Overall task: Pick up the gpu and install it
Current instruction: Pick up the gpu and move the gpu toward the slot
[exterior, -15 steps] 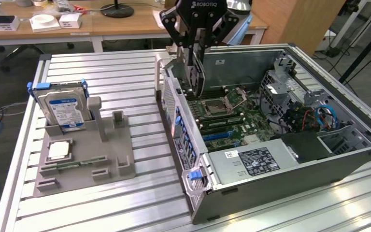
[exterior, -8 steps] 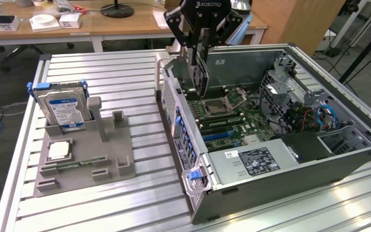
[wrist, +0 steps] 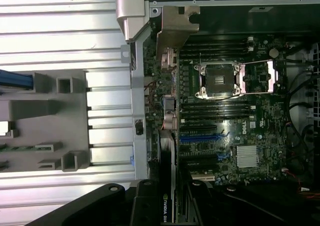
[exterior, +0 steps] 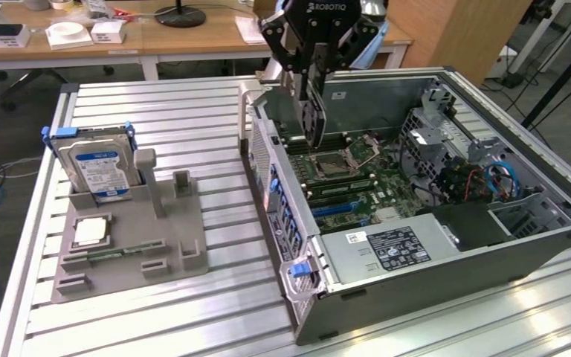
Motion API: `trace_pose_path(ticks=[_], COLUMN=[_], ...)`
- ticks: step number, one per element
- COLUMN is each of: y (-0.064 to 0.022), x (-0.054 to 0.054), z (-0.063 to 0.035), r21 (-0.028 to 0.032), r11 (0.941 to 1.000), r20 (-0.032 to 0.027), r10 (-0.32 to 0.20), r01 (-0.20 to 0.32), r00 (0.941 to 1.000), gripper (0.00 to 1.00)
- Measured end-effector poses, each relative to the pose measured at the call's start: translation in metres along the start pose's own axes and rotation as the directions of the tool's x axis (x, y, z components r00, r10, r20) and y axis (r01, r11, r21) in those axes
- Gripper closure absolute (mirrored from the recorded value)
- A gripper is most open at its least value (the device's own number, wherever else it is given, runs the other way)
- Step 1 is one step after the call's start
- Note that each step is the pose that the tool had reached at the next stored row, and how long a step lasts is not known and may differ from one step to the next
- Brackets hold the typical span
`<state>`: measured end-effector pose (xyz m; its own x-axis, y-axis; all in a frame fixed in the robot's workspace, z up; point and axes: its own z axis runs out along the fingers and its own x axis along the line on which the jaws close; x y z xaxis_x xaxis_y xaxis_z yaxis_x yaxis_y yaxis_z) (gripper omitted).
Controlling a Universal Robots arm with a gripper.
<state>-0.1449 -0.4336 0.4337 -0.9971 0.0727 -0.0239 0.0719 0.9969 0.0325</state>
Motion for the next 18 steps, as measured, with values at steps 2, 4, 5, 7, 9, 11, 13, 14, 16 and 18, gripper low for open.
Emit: trace_pose_path(ticks=[2,4,5,7,9,11,13,14,16,18], y=[0.0,0.0001,0.0001,0.0001,0.0001,0.0002,0.0003,0.0003,0.0005,0.0006], x=[-0.0014,-0.0015,-0.0016,-0.0016,-0.0017,-0.0024,-0.0034,-0.004,-0.0056,-0.0074], z=[0.0,0.0001,0.0,0.0001,0.0001,0.0001,0.0001,0.0001,0.0002,0.0002], r21=[-0.0001,-0.0001,0.0,0.0,-0.0001,-0.0001,-0.0001,-0.0001,0.0,0.0], r11=[1.0,1.0,1.0,1.0,1.0,1.0,1.0,1.0,1.0,1.0], r20=[0.0,0.0001,0.0,0.0,0.0001,0.0,0.0001,0.0,0.0,0.0], r10=[0.0,0.0,0.0,0.0,0.0,0.0,0.0,0.0,0.0,0.0], r01=[0.0,0.0,0.0,0.0,0.0,0.0,0.0,0.0,0.0,0.0], r00=[1.0,1.0,1.0,1.0,1.0,1.0,1.0,1.0,1.0,1.0], gripper=[0.74,0.74,0.74,0.74,0.74,0.74,0.74,0.74,0.74,0.74])
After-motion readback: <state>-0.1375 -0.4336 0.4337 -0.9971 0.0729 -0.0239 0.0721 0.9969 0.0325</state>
